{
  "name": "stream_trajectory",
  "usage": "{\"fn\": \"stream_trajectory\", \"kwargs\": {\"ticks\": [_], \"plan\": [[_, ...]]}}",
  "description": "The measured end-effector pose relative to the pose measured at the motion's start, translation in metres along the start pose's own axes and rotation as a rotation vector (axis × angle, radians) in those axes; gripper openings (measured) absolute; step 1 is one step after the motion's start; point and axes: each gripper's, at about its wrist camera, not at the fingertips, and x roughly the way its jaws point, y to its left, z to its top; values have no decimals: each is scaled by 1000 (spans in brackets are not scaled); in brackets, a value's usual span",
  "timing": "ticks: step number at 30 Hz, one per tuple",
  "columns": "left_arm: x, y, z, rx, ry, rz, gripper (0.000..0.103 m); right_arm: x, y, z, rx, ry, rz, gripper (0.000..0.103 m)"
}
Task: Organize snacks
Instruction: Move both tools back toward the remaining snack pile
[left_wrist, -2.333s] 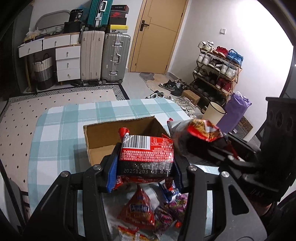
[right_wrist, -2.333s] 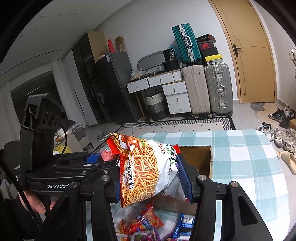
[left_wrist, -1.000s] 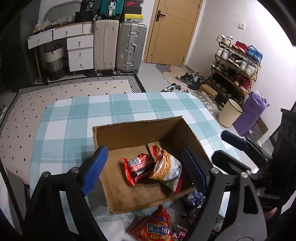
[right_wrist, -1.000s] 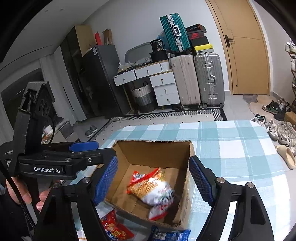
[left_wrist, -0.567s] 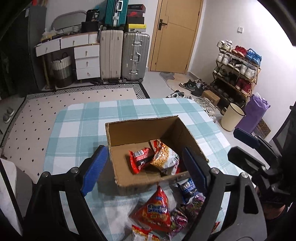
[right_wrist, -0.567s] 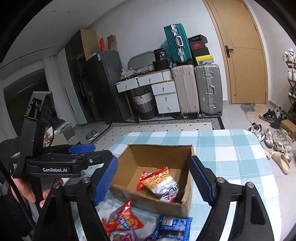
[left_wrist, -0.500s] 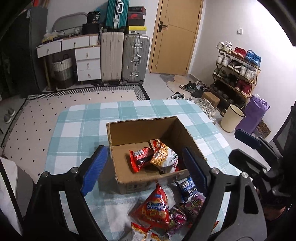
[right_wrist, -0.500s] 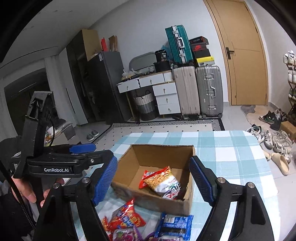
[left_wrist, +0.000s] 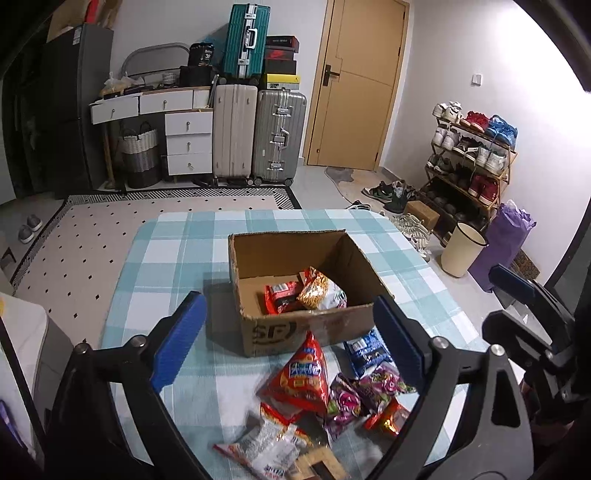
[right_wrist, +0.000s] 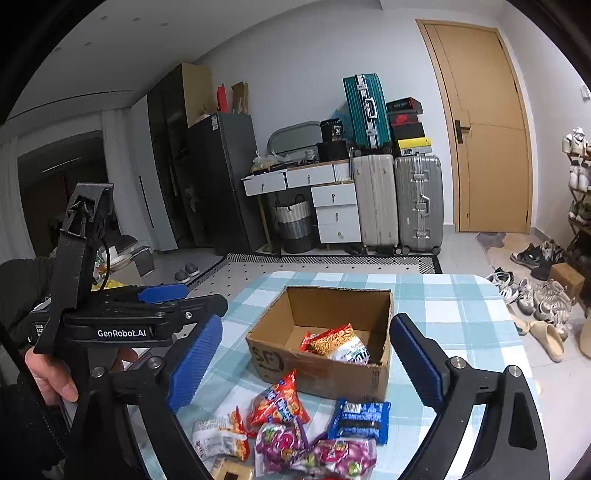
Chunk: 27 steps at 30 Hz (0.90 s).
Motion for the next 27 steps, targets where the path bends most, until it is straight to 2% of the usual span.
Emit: {"fn": "stream_trajectory", "kwargs": {"ticks": [3, 11, 19, 27], "plan": [[-19, -1, -13, -6, -31, 14, 101, -15, 7, -7, -5, -5, -5, 96], [-52, 0, -45, -27, -40, 31, 102, -45, 20, -28, 2, -11, -26, 99], [-60, 9, -72, -58, -26, 46, 102, -63, 16, -48, 30, -7, -64, 100], [-45, 25, -105, -94, 16, 68, 102, -62, 11, -81, 51, 52, -102, 100]]}}
